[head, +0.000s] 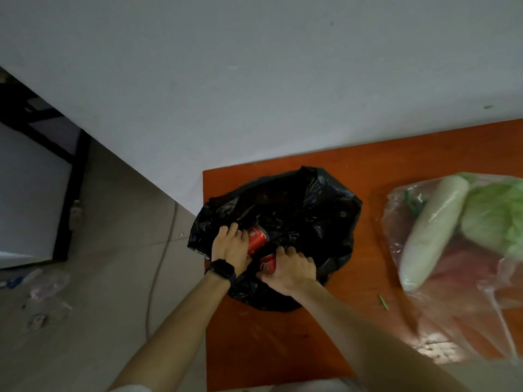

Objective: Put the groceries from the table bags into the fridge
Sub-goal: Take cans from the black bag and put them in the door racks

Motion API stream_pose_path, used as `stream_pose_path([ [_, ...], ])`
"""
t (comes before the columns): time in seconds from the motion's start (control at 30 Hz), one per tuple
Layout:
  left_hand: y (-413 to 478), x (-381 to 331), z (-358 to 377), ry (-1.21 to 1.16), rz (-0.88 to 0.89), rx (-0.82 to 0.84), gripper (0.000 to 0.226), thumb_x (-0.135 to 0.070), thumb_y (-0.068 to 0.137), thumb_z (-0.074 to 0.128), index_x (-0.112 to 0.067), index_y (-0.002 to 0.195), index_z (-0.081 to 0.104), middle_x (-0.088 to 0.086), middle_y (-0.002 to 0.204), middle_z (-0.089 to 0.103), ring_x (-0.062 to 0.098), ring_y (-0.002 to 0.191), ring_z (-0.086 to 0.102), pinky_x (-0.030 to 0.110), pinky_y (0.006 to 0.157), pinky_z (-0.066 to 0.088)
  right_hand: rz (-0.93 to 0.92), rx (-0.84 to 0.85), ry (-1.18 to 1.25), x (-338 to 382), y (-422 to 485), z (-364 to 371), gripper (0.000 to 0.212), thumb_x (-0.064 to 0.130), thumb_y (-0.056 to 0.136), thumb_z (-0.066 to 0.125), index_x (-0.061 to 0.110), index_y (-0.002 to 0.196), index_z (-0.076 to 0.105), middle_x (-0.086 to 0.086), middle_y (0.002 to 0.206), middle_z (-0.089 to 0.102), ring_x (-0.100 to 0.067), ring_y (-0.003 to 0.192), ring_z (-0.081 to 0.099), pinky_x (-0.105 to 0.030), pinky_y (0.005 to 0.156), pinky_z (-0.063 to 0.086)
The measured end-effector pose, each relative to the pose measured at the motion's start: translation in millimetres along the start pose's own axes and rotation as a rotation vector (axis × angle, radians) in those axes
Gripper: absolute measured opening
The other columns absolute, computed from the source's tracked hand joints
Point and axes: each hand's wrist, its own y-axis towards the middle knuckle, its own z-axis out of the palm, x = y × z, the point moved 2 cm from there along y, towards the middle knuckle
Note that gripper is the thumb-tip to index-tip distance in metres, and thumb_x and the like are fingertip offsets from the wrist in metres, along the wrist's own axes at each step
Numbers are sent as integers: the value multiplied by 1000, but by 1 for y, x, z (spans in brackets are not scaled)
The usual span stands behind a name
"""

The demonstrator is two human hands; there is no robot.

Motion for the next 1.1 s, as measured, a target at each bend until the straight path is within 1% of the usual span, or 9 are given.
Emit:
stream_pose_path([
  [0.1,5,2,8,9,-31,52,97,-63,80,63,-2,148,29,10,128,58,27,131,35,38,103,26,56,42,-55,5,8,7,100,75,80,58,16,153,25,-13,151,38,-37,134,42,-50,109,36],
  [0.2,7,6,13,11,-39,62,99,-60,81,64,-3,150,22,11,129,59,27,131,35,37,102,27,101,90,-26,2,14,13,98,73,78,60,17,151,28,-12,148,43,-37,134,41,-50,110,34],
  [0.33,3,12,11,-95,-18,8,83,-58,76,65,-11,140,42,6,120,64,26,125,40,38,94,25,79,47,179,-5,14,12,81,63,72,67,22,136,40,-4,123,59,-31,119,54,-48,104,39],
  [0.47,-10,16,-8,-158,17,-190,69,-67,66,55,-20,115,64,-3,95,69,22,103,50,37,82,28,-8,-87,335,-25,-4,-1,60,53,67,70,29,113,39,5,103,58,-25,98,61,-46,92,46],
  [0.63,-18,1,-23,-226,110,-376,72,-74,62,53,-22,110,66,-6,86,69,21,96,53,37,82,30,-83,-304,532,-57,-23,-10,63,28,71,78,31,119,38,10,112,58,-14,97,63,-26,73,53],
  [0.73,-20,-15,-29,-267,145,-360,73,-79,64,51,-23,109,64,-7,86,68,20,99,52,38,86,28,-110,-355,611,-71,-26,-9,67,17,75,79,28,129,39,8,121,58,-12,106,62,-18,79,51],
  [0.87,-19,-33,-21,-276,205,-342,76,-81,68,49,-21,112,68,-6,93,71,20,109,55,41,94,28,-138,-351,615,-83,-25,-8,68,17,81,77,27,136,39,6,126,55,-13,112,59,-11,82,47],
  [0.93,-19,-38,-16,-297,227,-359,77,-80,72,49,-19,116,68,-3,101,72,21,114,58,41,99,28,-137,-342,590,-86,-23,-8,70,21,81,77,28,139,38,3,131,52,-16,116,57,-17,88,49],
  [1.1,-16,-36,-14,-467,221,-73,91,-72,80,60,-26,151,28,0,145,47,21,128,48,35,106,38,-135,-329,521,-89,-19,-2,85,33,79,81,31,147,29,2,141,48,-19,125,53,-32,100,51],
])
